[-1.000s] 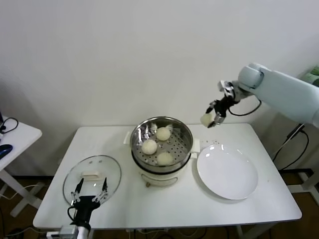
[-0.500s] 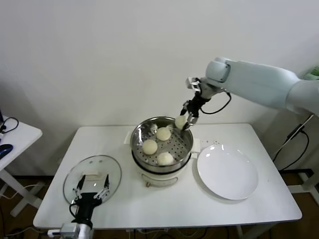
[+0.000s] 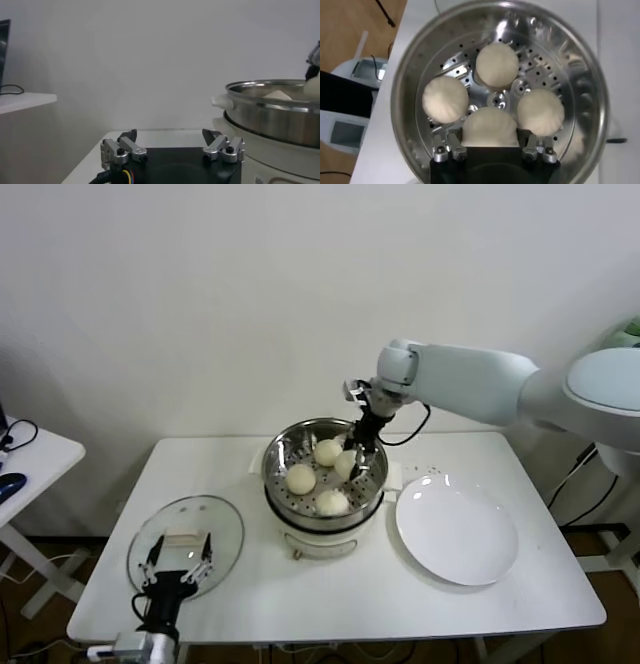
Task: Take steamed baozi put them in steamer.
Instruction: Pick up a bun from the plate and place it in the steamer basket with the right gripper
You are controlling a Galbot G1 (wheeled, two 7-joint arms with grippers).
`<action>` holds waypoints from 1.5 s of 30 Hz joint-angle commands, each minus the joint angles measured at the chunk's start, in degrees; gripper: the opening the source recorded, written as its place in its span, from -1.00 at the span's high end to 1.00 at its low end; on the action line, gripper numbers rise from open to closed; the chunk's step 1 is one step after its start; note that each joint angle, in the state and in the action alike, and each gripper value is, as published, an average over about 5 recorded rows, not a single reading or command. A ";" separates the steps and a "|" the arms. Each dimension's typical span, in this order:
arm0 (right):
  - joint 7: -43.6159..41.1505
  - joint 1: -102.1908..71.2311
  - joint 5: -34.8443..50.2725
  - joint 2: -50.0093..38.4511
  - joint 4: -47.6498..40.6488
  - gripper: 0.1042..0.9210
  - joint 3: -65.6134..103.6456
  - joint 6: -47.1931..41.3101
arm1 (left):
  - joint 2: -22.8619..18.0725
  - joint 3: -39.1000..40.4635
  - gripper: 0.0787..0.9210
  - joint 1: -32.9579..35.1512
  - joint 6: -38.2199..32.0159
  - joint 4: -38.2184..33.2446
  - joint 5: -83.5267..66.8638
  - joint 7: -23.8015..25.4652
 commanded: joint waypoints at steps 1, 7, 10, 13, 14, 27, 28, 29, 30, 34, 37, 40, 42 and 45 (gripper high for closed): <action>0.25 -4.60 -2.62 2.12 -4.76 -0.45 -0.92 -0.05 | 0.15 -0.51 -0.77 0.01 0.06 -0.08 -0.53 -0.01; 0.05 -4.61 -3.32 1.73 -5.05 -0.45 -0.94 0.13 | 0.10 -0.17 -0.77 -0.22 0.13 0.19 -0.49 0.02; 0.10 -4.66 -3.47 1.64 -5.08 -0.45 -0.82 0.17 | 0.12 0.06 -0.77 -0.58 0.26 0.32 -0.42 0.01; 0.27 -4.88 -3.49 1.69 -5.12 -0.45 -0.54 0.18 | 0.08 0.45 -0.77 -0.99 0.41 0.43 -0.27 -0.01; 0.32 -4.95 -3.48 1.73 -5.16 -0.45 -0.46 0.17 | 0.04 0.60 -0.77 -1.08 0.45 0.45 -0.21 -0.01; 0.48 -4.69 -3.14 1.91 -5.41 -0.58 0.75 0.49 | 0.02 0.90 -0.77 -1.26 0.46 0.71 -0.06 -0.02; 0.40 -4.50 -2.99 2.02 -5.47 -0.63 0.80 0.50 | 0.02 0.91 -0.77 -1.26 0.46 0.72 -0.05 -0.02; 0.30 -4.28 -2.82 2.13 -5.47 -0.67 0.81 0.50 | 0.01 0.92 -0.77 -1.27 0.45 0.71 -0.05 -0.02; 0.21 -4.06 -2.68 2.22 -5.44 -0.72 0.81 0.51 | 0.01 0.93 -0.77 -1.27 0.45 0.69 -0.05 -0.03; -0.18 -3.22 -2.37 2.31 -5.09 -0.76 1.02 0.55 | 0.02 0.90 -0.77 -1.30 0.45 0.60 -0.04 -0.05; -0.40 -2.59 -2.38 2.16 -4.46 -0.76 1.15 0.59 | 0.03 0.89 -0.77 -1.33 0.48 0.44 -0.04 -0.06; -0.43 -2.12 -2.55 1.74 -3.42 -0.76 1.20 0.62 | -0.01 0.93 -0.77 -1.37 0.54 0.24 -0.01 -0.08; -0.28 -1.76 -2.56 1.20 -2.49 -0.76 1.61 0.60 | -0.03 0.98 -0.77 -1.34 0.57 0.11 0.01 -0.08; 0.03 -0.81 -2.16 -0.05 -0.61 -0.76 2.54 0.46 | -0.06 1.05 -0.77 -1.27 0.60 -0.05 0.05 -0.10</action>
